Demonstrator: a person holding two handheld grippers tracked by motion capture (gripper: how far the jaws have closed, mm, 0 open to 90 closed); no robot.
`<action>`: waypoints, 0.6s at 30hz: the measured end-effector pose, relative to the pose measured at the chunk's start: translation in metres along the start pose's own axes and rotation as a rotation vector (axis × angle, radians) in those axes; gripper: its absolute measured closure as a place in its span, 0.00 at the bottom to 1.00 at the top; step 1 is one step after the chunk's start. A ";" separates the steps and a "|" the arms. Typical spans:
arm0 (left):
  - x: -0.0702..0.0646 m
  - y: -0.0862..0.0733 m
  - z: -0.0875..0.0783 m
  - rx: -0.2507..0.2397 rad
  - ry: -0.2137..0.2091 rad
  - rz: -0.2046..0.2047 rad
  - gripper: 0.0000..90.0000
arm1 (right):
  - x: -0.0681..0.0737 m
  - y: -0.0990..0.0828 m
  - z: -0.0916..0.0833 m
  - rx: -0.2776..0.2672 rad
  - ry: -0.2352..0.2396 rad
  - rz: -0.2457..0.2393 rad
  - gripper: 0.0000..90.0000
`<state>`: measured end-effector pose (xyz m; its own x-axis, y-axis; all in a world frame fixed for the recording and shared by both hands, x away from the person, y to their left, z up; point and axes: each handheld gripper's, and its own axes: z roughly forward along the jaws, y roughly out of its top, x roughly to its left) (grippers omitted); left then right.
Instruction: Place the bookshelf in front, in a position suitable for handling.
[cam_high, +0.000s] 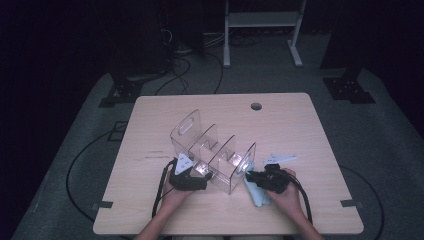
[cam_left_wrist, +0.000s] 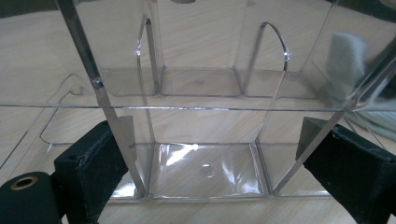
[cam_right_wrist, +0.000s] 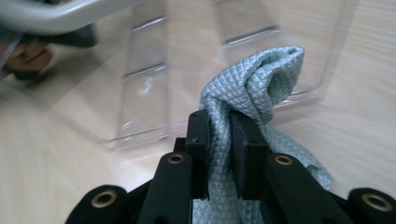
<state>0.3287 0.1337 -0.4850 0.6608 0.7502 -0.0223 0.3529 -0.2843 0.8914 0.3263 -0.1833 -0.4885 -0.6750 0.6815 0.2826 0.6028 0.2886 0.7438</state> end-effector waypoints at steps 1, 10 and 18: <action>0.000 0.000 0.000 0.002 -0.001 -0.001 0.09 | 0.002 0.000 0.000 0.002 0.002 -0.007 0.86; 0.001 0.000 0.001 -0.003 0.007 0.003 0.09 | -0.015 0.003 0.001 -0.049 -0.049 0.051 0.86; 0.003 -0.001 -0.001 -0.006 0.015 -0.007 0.09 | 0.014 0.002 0.002 -0.013 0.028 -0.051 0.86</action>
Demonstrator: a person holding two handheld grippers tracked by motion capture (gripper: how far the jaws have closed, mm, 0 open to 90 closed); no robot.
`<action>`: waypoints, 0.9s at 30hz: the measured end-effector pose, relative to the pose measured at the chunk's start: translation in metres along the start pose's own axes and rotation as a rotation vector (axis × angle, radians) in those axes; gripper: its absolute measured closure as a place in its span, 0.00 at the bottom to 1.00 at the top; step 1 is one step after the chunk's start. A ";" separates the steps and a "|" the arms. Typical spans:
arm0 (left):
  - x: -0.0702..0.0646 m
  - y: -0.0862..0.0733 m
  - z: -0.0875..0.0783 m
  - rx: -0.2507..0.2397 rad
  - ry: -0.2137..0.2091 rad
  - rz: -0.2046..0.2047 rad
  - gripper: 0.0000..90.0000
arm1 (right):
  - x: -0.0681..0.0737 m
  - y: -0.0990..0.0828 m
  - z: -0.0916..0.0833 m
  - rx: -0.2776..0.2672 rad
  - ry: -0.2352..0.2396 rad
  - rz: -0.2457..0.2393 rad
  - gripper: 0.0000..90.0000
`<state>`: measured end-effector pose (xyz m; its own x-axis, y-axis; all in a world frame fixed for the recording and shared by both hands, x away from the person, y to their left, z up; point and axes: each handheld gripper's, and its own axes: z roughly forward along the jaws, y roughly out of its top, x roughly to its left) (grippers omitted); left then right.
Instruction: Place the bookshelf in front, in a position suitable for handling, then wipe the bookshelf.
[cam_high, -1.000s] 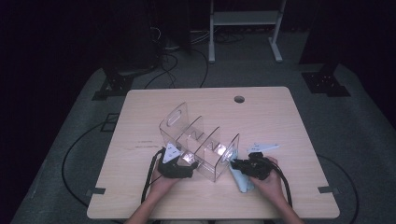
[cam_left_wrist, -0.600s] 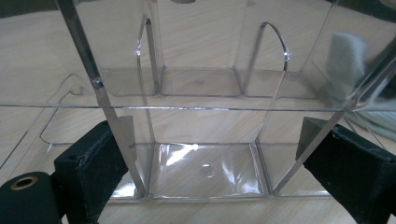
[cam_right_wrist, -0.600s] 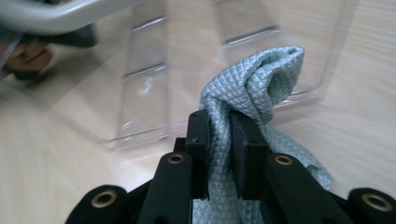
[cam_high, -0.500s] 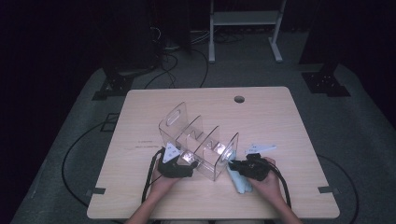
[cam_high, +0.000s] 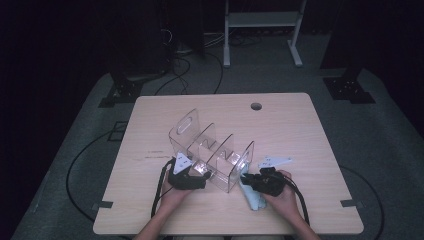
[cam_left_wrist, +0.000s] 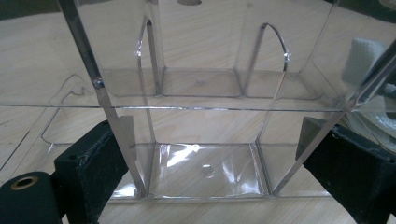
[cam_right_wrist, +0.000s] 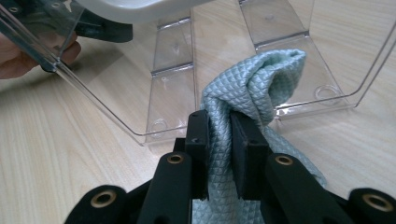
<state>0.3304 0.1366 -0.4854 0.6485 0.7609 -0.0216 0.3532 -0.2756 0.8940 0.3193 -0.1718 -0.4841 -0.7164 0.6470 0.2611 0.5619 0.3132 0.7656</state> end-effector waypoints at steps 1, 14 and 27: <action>0.000 0.000 0.000 0.000 0.001 -0.003 0.09 | -0.003 0.000 0.000 -0.007 -0.005 0.007 0.86; 0.002 -0.001 0.000 -0.006 0.002 -0.007 0.09 | 0.003 0.002 0.001 -0.002 -0.012 -0.007 0.86; 0.003 -0.001 -0.001 -0.006 0.003 -0.009 0.09 | 0.004 0.002 0.003 -0.003 0.012 0.004 0.86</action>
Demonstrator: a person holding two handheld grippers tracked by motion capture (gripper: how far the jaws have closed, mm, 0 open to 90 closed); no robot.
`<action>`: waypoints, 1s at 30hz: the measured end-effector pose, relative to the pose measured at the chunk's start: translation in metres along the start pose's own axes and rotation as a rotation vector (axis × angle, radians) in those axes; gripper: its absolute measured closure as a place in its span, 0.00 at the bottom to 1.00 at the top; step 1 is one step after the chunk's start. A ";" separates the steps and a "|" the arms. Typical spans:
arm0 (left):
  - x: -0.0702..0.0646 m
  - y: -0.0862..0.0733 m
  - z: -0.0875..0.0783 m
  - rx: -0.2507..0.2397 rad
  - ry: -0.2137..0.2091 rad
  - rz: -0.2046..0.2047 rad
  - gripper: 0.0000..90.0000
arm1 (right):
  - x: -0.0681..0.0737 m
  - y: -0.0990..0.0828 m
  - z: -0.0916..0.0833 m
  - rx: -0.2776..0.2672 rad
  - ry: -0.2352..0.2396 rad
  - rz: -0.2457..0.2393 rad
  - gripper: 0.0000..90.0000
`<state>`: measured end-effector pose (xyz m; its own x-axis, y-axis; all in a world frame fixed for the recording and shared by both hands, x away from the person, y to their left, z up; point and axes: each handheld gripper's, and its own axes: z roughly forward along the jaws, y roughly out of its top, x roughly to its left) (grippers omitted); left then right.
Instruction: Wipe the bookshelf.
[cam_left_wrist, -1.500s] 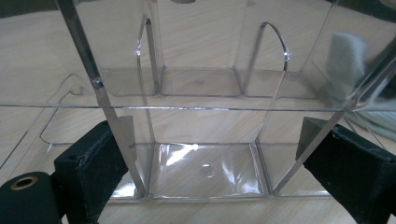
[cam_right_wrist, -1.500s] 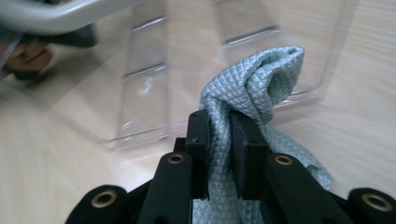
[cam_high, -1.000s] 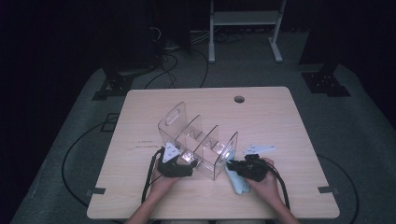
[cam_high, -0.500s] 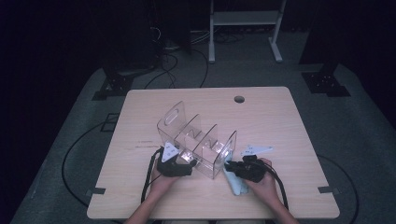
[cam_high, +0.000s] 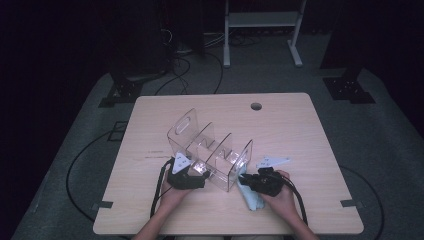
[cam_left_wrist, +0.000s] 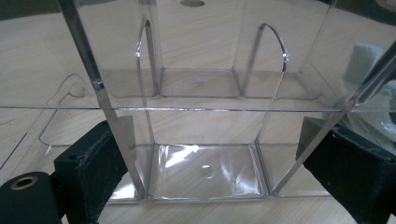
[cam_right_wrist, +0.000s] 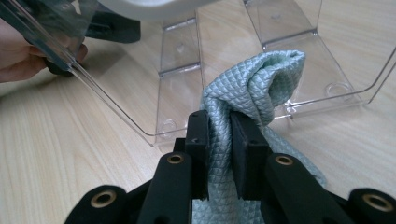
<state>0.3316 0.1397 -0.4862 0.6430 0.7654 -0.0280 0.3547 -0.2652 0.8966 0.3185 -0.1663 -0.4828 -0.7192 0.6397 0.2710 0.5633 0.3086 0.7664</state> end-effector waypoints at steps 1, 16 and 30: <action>0.000 0.000 0.000 0.000 0.001 -0.001 0.09 | -0.002 0.000 0.000 -0.005 0.004 0.007 0.86; 0.005 -0.001 -0.003 -0.006 0.005 -0.003 0.09 | 0.036 -0.001 0.002 -0.004 0.133 -0.058 0.86; 0.004 0.000 -0.002 -0.012 0.031 -0.020 0.08 | 0.040 -0.006 0.011 0.018 0.082 -0.087 0.86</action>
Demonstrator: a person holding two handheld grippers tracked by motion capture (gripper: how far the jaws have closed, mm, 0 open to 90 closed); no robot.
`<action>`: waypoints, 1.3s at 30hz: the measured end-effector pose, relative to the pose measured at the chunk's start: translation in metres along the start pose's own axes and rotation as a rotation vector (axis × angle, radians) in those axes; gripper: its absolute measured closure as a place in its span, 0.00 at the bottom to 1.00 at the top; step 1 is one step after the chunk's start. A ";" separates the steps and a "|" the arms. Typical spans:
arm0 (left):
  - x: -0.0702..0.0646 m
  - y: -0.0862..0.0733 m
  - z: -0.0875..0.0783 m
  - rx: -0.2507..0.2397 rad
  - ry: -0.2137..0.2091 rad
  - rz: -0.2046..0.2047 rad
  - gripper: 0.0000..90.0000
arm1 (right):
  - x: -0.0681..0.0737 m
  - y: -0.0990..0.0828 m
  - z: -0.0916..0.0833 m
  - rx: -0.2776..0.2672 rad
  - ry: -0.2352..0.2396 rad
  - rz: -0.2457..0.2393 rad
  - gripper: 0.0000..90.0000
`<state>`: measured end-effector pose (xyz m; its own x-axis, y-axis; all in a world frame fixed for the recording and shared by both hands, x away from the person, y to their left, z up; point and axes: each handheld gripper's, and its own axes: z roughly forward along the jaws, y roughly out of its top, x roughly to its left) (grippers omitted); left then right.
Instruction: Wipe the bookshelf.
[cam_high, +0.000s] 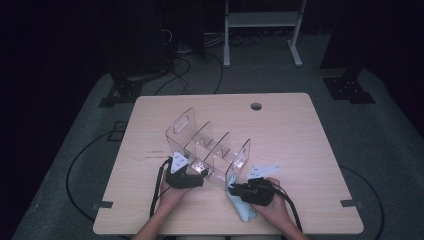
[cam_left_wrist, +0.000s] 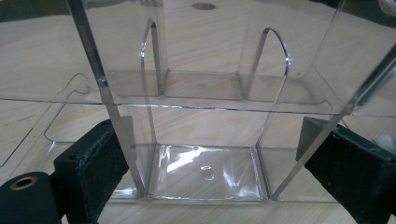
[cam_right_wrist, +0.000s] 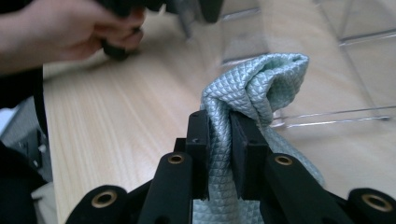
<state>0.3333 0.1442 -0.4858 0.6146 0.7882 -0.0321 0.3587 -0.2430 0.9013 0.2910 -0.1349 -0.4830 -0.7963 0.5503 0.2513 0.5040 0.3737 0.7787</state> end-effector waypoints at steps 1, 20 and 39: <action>0.000 0.000 0.000 0.001 -0.002 0.000 0.08 | 0.001 0.000 0.001 0.002 0.000 -0.005 0.87; 0.000 0.000 -0.001 0.006 -0.005 0.003 0.09 | 0.002 0.012 -0.014 -0.067 -0.024 -0.006 0.87; -0.001 -0.002 -0.003 0.006 -0.024 0.022 0.09 | 0.026 0.035 -0.047 -0.208 -0.019 -0.061 0.87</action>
<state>0.3299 0.1461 -0.4857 0.6392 0.7688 -0.0224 0.3489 -0.2638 0.8993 0.2725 -0.1430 -0.4218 -0.8157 0.5460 0.1909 0.3737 0.2454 0.8945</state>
